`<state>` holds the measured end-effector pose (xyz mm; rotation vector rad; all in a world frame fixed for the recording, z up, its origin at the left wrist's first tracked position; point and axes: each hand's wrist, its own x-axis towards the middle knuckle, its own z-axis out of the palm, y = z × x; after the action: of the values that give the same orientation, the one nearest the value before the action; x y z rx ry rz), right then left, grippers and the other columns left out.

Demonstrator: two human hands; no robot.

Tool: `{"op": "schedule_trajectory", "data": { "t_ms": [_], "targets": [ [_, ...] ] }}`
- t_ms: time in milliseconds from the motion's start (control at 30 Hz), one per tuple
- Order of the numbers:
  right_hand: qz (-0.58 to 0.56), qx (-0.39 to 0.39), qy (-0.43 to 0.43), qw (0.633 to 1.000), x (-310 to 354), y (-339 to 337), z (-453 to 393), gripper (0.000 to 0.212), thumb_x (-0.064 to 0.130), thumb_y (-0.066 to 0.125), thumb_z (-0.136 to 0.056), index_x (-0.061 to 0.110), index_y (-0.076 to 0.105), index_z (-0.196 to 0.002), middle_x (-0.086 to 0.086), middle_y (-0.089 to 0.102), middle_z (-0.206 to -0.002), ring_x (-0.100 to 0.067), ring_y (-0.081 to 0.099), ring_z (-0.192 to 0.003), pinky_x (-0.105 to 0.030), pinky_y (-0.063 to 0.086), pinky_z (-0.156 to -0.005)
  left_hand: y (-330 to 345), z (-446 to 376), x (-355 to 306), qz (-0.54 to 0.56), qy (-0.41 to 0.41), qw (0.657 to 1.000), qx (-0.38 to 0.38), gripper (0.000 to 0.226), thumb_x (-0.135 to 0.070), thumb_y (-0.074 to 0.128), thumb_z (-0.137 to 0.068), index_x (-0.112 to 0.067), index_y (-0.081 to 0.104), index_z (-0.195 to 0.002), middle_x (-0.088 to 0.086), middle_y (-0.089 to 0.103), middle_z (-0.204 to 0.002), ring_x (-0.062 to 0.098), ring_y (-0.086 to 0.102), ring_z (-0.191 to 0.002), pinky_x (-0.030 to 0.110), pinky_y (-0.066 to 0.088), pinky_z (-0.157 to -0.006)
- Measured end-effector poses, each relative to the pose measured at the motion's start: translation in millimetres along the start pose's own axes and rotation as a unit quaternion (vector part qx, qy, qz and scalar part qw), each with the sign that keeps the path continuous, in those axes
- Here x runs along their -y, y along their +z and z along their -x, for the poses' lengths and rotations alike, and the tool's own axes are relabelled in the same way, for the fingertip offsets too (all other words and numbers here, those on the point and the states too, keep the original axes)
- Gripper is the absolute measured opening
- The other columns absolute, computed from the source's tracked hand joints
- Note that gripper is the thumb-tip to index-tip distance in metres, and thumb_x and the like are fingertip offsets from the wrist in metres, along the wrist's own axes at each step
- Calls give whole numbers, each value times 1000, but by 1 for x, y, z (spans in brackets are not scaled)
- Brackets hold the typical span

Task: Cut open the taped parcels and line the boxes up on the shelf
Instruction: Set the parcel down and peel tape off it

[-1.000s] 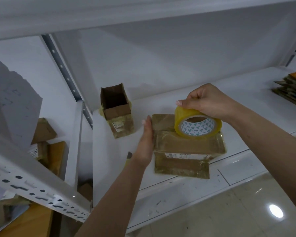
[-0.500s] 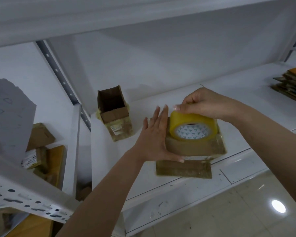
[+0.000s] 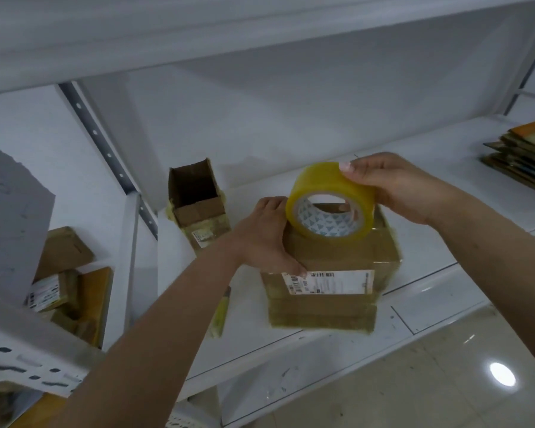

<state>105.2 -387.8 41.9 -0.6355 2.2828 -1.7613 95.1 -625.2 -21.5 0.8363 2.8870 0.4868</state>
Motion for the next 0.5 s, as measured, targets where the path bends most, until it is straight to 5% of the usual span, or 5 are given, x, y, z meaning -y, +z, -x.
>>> {"op": "schedule_trajectory", "data": {
  "t_ms": [100,267,400,500],
  "targets": [
    [-15,-8,0,1000,-2,0,-1,39,58,72,-70,21,80,-80,-5,76,-80,-16,73,-71,-21,56,-64,-5,-2,-6,-22,-5,999,47,120,-56,86,-58,-27,18,-152,-6,21,-151,13,12,-138,41,28,-113],
    [-2,-1,51,999,-14,15,6,51,59,67,-68,13,74,-87,-12,75,-90,-27,73,-83,-30,58,-71,20,7,-4,1,-24,999,36,125,-57,83,-52,-23,17,-153,-6,18,-149,9,5,-137,44,29,-115],
    [54,9,63,996,-11,31,4,65,58,66,-69,-2,68,-94,-15,73,-87,-24,71,-76,-30,57,-72,35,17,1,66,-31,997,-10,132,-73,59,-37,-23,20,-152,-3,17,-151,6,6,-135,42,27,-113],
    [91,-11,62,994,-4,27,6,58,57,64,-70,1,67,-82,-11,70,-75,-22,69,-69,-30,53,-69,35,15,3,66,-36,997,-22,130,-72,63,-39,-20,22,-151,-5,22,-147,14,10,-139,46,28,-115]
  ]
}}
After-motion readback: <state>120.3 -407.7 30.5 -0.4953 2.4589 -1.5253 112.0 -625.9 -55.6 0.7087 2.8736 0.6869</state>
